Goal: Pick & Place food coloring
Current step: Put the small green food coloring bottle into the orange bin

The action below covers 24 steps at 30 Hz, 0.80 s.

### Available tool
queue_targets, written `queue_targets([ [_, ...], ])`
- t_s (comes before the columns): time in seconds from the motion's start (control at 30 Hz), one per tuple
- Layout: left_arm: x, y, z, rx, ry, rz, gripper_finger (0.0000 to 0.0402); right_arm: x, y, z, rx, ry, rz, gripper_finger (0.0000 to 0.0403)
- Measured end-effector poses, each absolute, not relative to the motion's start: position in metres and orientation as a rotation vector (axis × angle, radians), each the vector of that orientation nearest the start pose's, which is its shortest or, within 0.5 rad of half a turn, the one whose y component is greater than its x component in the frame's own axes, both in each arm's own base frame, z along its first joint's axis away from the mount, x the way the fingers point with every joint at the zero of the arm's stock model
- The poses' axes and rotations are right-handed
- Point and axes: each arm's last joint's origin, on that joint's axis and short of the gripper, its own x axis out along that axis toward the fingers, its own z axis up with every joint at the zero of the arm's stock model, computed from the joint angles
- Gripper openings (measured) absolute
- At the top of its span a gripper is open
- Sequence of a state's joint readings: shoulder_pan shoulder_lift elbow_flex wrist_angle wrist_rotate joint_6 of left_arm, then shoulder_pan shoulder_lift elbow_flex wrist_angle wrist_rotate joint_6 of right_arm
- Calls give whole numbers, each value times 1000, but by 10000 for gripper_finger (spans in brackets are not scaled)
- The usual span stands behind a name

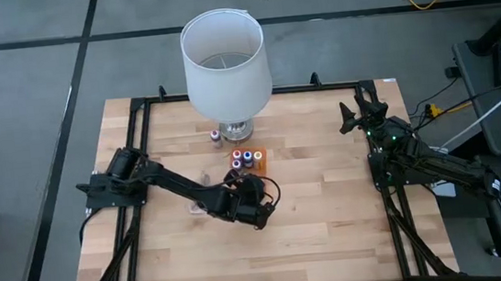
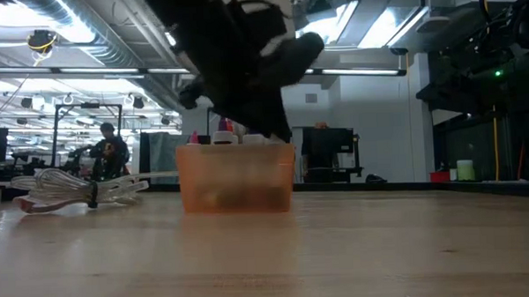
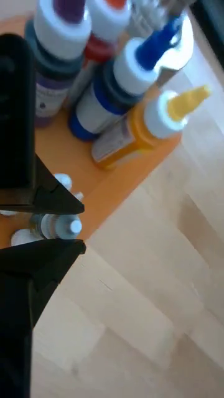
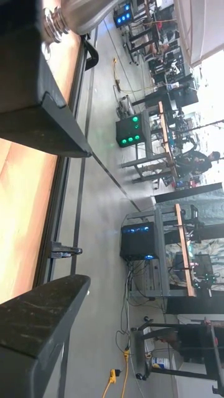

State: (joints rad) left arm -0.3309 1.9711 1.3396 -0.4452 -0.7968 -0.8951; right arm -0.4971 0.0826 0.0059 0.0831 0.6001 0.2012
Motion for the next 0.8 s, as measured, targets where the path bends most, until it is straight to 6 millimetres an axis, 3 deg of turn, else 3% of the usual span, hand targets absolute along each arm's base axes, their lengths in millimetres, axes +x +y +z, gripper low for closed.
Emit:
queue_targets([
  [0.13, 385, -108, 162, -233, 674, 766, 52, 78, -61, 167, 181, -118, -1093, 323],
  [0.8, 382, -100, 148, -291, 688, 822, 52, 78, -61, 167, 181, -117, -1093, 323],
])
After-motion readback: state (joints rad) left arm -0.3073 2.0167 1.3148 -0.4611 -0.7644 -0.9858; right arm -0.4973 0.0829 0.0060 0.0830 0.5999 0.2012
